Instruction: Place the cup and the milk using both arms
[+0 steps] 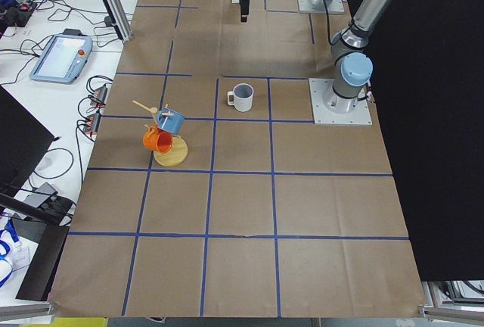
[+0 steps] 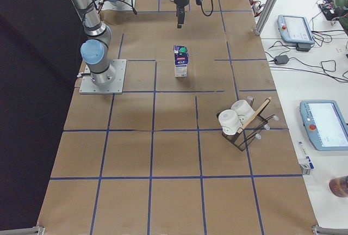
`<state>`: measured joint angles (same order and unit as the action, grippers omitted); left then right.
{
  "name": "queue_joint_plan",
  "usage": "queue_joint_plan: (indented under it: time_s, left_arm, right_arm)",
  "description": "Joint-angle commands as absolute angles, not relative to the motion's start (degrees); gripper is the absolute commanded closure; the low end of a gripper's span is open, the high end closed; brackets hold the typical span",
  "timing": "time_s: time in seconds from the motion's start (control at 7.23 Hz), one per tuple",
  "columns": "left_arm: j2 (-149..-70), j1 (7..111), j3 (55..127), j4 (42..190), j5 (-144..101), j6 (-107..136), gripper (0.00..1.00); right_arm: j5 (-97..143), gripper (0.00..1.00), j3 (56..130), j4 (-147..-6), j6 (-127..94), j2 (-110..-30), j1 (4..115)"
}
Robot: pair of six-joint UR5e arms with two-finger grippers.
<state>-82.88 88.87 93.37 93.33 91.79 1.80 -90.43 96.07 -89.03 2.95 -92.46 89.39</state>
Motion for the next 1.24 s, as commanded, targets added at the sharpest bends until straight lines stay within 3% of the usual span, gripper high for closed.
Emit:
queue_joint_plan:
  time_s: [0.0,1.11]
  left_arm:
    - [-82.79,88.86,93.34,93.43,91.76,1.76,0.01]
    - [-82.62,88.86,93.43,93.43,91.93,1.41,0.01]
  right_arm:
    - [-90.44,0.0,96.06,-89.12,2.99,-92.46,89.38]
    - [-91.05,0.0,95.28,-90.88,3.25,-92.37,86.85]
